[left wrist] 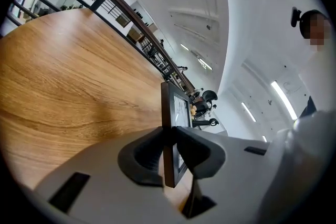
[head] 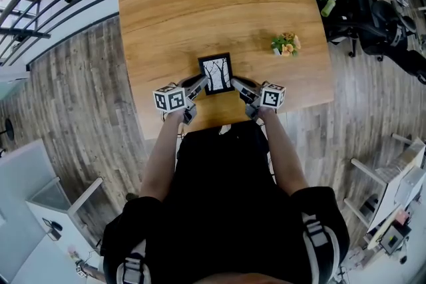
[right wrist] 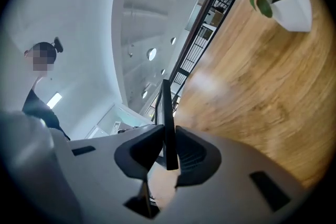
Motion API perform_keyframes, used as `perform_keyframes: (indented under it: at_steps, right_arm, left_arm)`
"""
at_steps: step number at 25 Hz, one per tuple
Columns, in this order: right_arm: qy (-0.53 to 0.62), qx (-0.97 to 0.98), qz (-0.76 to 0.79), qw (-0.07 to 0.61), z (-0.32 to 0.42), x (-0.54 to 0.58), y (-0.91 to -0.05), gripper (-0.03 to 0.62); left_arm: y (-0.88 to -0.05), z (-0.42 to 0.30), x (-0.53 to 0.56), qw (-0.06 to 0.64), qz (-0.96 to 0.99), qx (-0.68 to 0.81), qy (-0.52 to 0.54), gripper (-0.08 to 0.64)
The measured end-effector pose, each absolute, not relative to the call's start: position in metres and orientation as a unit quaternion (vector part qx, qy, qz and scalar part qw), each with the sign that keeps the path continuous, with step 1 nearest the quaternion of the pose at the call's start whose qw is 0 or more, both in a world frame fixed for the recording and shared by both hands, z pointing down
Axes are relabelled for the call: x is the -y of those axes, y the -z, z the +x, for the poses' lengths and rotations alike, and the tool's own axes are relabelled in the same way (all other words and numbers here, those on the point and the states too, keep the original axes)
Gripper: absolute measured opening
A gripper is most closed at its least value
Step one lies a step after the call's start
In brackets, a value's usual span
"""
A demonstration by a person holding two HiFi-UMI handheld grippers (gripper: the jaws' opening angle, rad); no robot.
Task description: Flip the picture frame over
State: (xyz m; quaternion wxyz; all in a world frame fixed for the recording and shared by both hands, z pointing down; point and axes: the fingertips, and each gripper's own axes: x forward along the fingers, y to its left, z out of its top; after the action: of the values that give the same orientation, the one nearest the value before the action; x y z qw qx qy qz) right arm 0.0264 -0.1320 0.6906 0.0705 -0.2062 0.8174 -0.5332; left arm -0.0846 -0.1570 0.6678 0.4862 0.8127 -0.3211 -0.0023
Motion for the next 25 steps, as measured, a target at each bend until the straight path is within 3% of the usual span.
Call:
perform_keyframes:
  at_steps: [25]
  right_arm:
    - [0.57, -0.776, -0.264, -0.061, 0.042, 0.139, -0.758, 0.071]
  left_arm:
    - [-0.722, -0.068, 0.169, 0.501, 0.771, 0.39, -0.056, 0.094]
